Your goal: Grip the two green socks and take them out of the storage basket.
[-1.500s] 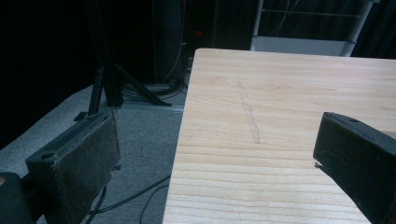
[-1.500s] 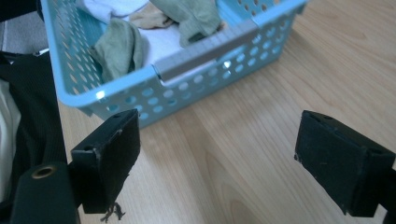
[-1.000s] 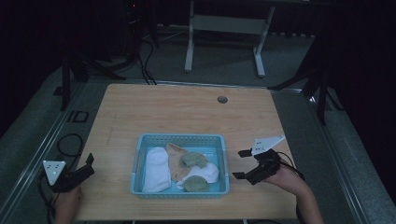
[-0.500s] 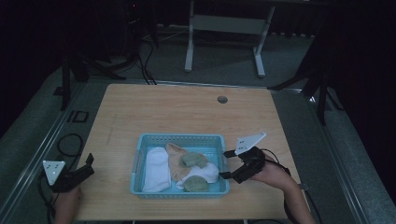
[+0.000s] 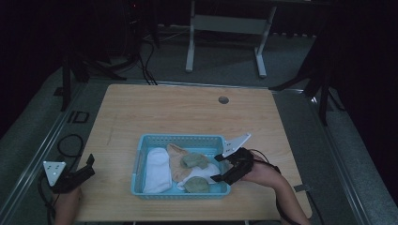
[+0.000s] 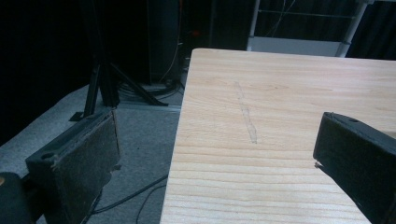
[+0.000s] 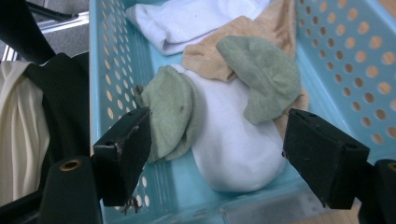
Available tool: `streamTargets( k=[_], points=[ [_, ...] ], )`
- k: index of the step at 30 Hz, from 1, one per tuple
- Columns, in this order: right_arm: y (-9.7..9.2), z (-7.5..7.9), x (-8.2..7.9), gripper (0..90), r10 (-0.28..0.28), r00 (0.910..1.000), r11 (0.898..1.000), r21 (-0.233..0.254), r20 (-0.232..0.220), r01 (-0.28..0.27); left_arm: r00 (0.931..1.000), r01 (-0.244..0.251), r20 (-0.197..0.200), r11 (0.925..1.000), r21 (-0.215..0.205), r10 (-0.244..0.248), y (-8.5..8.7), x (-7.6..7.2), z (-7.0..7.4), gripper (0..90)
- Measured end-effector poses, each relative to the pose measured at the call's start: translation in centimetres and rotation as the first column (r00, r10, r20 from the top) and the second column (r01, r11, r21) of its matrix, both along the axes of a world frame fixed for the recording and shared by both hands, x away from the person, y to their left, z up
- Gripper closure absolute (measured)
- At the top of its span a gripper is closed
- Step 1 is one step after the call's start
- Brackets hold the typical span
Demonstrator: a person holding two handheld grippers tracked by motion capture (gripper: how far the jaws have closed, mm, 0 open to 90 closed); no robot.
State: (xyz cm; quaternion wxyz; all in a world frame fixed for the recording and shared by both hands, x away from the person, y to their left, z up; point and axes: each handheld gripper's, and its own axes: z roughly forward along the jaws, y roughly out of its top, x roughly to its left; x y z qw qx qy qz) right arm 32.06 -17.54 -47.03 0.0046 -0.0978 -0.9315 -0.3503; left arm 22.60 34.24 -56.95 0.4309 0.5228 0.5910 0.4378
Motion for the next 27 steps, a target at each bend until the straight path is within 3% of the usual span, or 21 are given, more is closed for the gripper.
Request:
streamTargets(
  k=[8,10,15,19,27],
  points=[
    [1.6,-1.1,0.0,26.8,0.03,0.9995,0.999,-0.038,-0.005,-0.03,1.0,0.001,-0.002,1.0,0.002,-0.001,0.0,0.0,0.0,0.7],
    [2.1,-1.2,-0.1,30.7,0.037,0.9993,0.999,-0.035,-0.009,-0.037,1.0,0.0,-0.003,1.0,0.004,0.0,0.0,0.0,0.0,0.7],
    [3.7,-2.0,-0.5,42.0,0.088,0.9961,0.992,-0.089,-0.009,-0.088,1.0,-0.003,-0.008,1.0,0.006,0.003,-0.1,0.1,0.0,0.7],
    [4.6,-2.6,-0.5,51.9,0.087,0.9962,0.988,-0.126,-0.002,-0.087,0.9999,-0.003,-0.01,0.9999,0.011,0.003,-0.1,0.1,0.0,0.7],
    [5.5,-3.0,-0.5,57.3,0.116,0.9932,0.98,-0.161,-0.016,-0.117,0.9999,-0.001,-0.01,1.0,0.009,0.001,-0.1,0.1,0.0,0.7]
  ],
)
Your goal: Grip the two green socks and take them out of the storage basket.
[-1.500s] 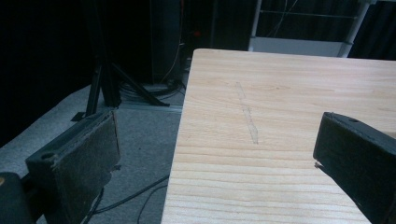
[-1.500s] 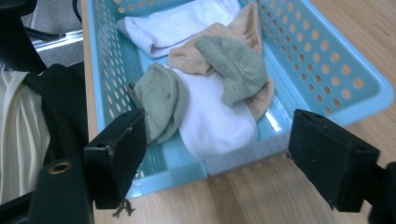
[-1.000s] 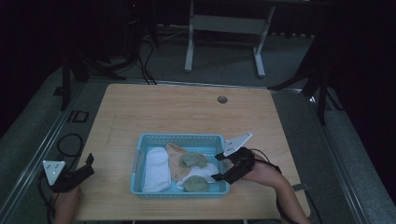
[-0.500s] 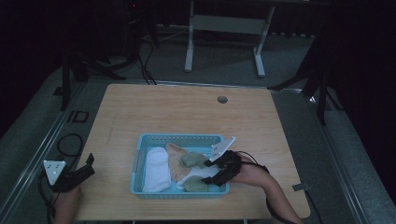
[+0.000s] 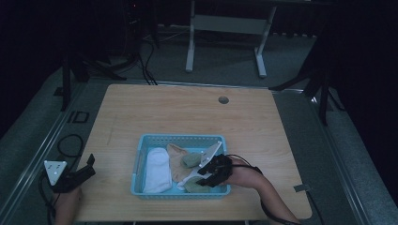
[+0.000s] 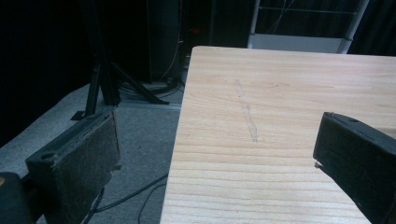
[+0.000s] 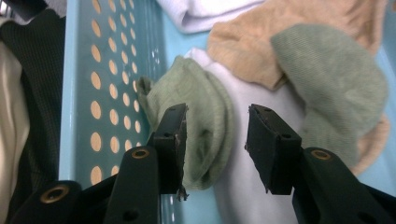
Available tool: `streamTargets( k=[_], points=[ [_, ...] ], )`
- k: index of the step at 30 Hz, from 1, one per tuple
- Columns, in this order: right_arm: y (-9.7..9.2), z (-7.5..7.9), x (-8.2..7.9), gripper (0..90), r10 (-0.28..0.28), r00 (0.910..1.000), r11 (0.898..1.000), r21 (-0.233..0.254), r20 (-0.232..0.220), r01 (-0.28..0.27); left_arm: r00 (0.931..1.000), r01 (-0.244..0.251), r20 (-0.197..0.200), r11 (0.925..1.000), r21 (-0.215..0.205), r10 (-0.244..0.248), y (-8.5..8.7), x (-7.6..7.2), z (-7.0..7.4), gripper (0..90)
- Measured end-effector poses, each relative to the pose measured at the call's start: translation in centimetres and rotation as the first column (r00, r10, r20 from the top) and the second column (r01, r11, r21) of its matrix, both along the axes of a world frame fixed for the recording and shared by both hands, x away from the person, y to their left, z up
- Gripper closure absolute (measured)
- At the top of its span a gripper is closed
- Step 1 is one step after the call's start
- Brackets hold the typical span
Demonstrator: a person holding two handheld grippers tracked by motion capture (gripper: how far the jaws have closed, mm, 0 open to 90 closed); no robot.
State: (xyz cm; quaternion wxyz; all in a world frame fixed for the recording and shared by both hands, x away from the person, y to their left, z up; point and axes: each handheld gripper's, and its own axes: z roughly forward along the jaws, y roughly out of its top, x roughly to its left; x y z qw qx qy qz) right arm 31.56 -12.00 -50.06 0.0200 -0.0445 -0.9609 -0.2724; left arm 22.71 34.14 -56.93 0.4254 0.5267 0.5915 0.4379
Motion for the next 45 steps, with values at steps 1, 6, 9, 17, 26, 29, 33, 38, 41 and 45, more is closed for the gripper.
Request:
streamTargets(
  k=[1,6,9,17,26,29,33,38,41,45],
  points=[
    [0.1,-0.1,0.0,58.9,-0.001,1.0,1.0,-0.011,0.006,0.001,1.0,-0.001,0.0,1.0,0.001,0.001,0.0,0.0,0.0,0.7],
    [0.5,-0.5,0.0,60.7,-0.005,0.9994,0.999,-0.038,0.033,0.007,1.0,0.0,0.0,1.0,0.001,0.0,0.0,0.0,0.0,0.7],
    [0.6,-0.9,-0.1,71.5,0.008,0.9998,0.998,-0.064,0.018,-0.007,1.0,0.001,0.0,1.0,0.0,-0.001,0.0,0.0,0.0,0.7],
    [0.4,-0.7,-0.4,80.5,0.047,0.9983,0.997,-0.064,0.033,-0.045,1.0,-0.001,-0.001,1.0,0.001,0.001,0.0,0.0,0.0,0.7],
    [0.2,1.3,-0.8,80.9,0.053,0.9962,0.998,-0.027,0.069,-0.051,1.0,-0.004,0.0,1.0,0.005,0.004,-0.1,0.0,0.0,0.7],
    [0.0,1.7,-0.8,81.0,0.05,0.9956,0.999,-0.02,0.079,-0.049,1.0,-0.003,0.0,1.0,0.007,0.003,0.0,0.0,0.0,0.7],
    [-0.4,2.4,-0.8,81.0,0.042,0.9954,0.999,-0.004,0.086,-0.042,1.0,-0.003,0.0,1.0,0.008,0.003,0.0,0.0,0.0,0.7],
    [-0.8,3.5,-1.1,81.0,0.044,0.9936,0.999,0.008,0.104,-0.045,1.0,-0.005,0.0,1.0,0.006,0.005,-0.1,0.0,0.0,0.7],
    [-1.1,4.0,-1.1,81.0,0.041,0.9933,0.999,0.028,0.108,-0.044,1.0,-0.004,0.001,1.0,0.009,0.004,-0.1,0.0,0.0,0.7],
    [-1.4,4.7,-1.1,81.0,0.036,0.9938,0.998,0.051,0.105,-0.041,1.0,-0.004,0.0,0.9999,0.01,0.004,-0.1,0.0,0.0,0.7]
  ],
)
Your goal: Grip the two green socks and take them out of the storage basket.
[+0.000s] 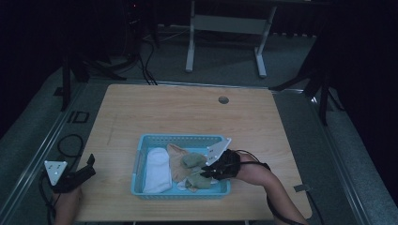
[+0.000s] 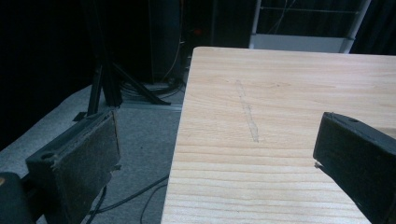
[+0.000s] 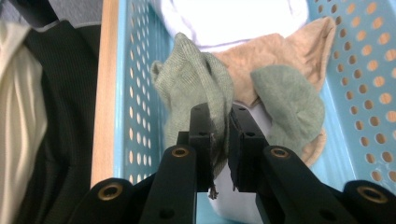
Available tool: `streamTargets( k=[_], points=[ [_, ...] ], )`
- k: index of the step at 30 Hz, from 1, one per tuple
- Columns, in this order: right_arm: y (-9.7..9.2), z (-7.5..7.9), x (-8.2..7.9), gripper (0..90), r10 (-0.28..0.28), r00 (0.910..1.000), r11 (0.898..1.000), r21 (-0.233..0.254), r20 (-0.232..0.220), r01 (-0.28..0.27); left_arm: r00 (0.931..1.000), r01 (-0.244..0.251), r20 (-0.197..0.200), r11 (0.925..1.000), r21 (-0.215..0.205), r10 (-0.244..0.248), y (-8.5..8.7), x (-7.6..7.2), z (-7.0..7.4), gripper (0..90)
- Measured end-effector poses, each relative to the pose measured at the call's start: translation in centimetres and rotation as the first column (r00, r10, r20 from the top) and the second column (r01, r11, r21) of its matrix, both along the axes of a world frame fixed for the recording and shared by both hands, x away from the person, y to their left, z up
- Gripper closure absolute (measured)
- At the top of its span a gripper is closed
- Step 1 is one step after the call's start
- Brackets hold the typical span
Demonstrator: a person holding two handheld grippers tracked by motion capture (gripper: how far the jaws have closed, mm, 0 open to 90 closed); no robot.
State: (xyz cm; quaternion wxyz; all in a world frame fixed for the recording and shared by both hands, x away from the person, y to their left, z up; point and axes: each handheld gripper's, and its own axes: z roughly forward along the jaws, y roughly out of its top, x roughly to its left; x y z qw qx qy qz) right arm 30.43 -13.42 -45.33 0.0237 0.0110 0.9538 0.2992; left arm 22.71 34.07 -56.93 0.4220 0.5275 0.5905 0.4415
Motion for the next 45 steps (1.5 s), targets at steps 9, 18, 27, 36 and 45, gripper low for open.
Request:
streamTargets(
  k=[9,18,27,36,45],
  points=[
    [-1.0,1.5,0.0,81.0,-0.015,0.9996,0.999,0.035,0.024,0.014,1.0,-0.001,0.001,1.0,0.0,0.001,0.0,0.0,0.0,0.7],
    [-2.8,3.2,0.2,81.0,-0.065,0.9966,0.995,0.081,0.051,0.061,1.0,-0.003,0.002,1.0,0.003,0.003,0.0,0.0,0.0,0.7],
    [-5.0,4.3,0.3,81.0,-0.127,0.9899,0.986,0.117,0.065,0.118,1.0,-0.004,0.002,1.0,0.001,0.004,-0.1,0.0,0.0,0.7],
    [-7.5,4.9,0.5,80.9,-0.201,0.9762,0.97,0.156,0.081,0.187,1.0,-0.005,0.001,1.0,0.0,0.005,-0.1,0.0,0.0,0.7],
    [-10.3,5.2,0.5,80.9,-0.273,0.9584,0.949,0.189,0.084,0.254,1.0,-0.003,-0.001,1.0,0.004,0.003,0.0,0.0,0.0,0.7]
  ],
)
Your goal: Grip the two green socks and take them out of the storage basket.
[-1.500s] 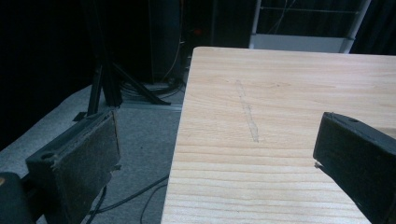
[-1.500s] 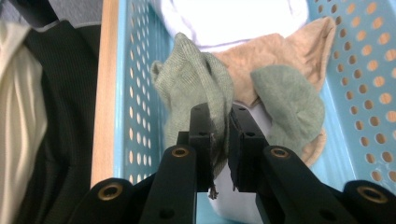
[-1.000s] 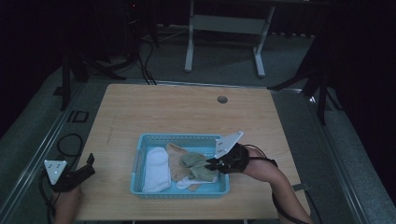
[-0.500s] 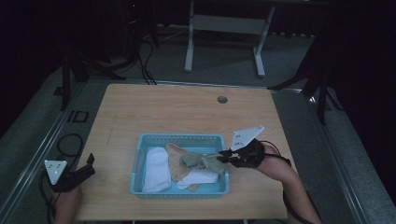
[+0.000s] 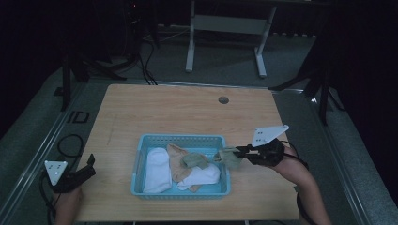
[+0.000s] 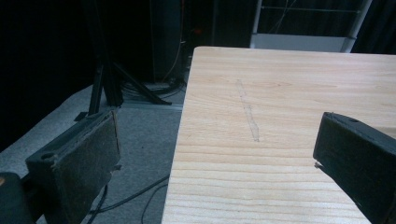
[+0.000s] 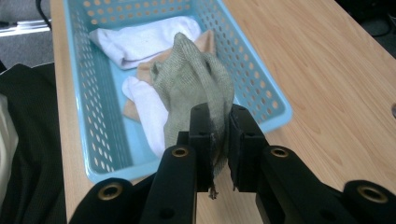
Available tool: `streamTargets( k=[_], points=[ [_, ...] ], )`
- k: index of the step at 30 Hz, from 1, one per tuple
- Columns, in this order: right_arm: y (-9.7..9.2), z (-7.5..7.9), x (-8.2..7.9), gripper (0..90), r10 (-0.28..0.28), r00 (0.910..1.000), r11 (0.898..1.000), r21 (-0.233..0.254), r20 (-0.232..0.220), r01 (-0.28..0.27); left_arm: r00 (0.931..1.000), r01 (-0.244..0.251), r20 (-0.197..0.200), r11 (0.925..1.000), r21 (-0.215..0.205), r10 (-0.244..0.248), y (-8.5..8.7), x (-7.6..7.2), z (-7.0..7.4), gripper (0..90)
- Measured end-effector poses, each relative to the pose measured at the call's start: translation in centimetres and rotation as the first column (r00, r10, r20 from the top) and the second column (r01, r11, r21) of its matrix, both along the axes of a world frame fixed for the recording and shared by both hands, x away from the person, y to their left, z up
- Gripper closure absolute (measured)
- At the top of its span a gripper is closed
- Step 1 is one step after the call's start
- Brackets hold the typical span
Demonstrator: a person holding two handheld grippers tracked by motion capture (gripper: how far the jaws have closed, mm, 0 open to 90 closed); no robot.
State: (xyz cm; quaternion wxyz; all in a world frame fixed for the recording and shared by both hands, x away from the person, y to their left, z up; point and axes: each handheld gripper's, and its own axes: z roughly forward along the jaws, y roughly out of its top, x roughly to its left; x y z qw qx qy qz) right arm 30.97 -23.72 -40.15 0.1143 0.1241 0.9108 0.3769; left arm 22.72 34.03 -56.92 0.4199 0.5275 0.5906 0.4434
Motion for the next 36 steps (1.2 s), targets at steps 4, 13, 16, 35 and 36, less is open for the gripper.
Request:
streamTargets(
  k=[4,13,16,35,36],
  points=[
    [-1.4,-0.1,0.0,81.0,-0.04,0.9992,0.999,0.019,0.003,0.04,1.0,0.0,0.001,1.0,0.0,0.0,0.0,0.0,0.0,0.8],
    [-4.4,-0.6,0.0,80.9,-0.119,0.9929,0.992,0.051,-0.007,0.119,1.0,0.0,-0.001,1.0,0.001,0.0,0.0,0.0,0.0,0.7],
    [-5.2,-1.1,0.0,80.9,-0.145,0.9894,0.988,0.045,-0.013,0.145,1.0,-0.001,0.001,1.0,0.001,0.001,0.0,0.0,0.0,0.7],
    [-8.5,-7.5,-0.9,80.8,-0.238,0.9612,0.969,0.039,-0.139,0.246,1.0,0.001,0.0,1.0,-0.002,-0.001,0.0,0.0,0.0,0.7],
    [-8.6,-7.9,-0.9,80.8,-0.243,0.9596,0.968,0.034,-0.143,0.25,1.0,0.0,0.002,1.0,0.002,0.0,0.0,0.0,0.0,0.7]
  ],
)
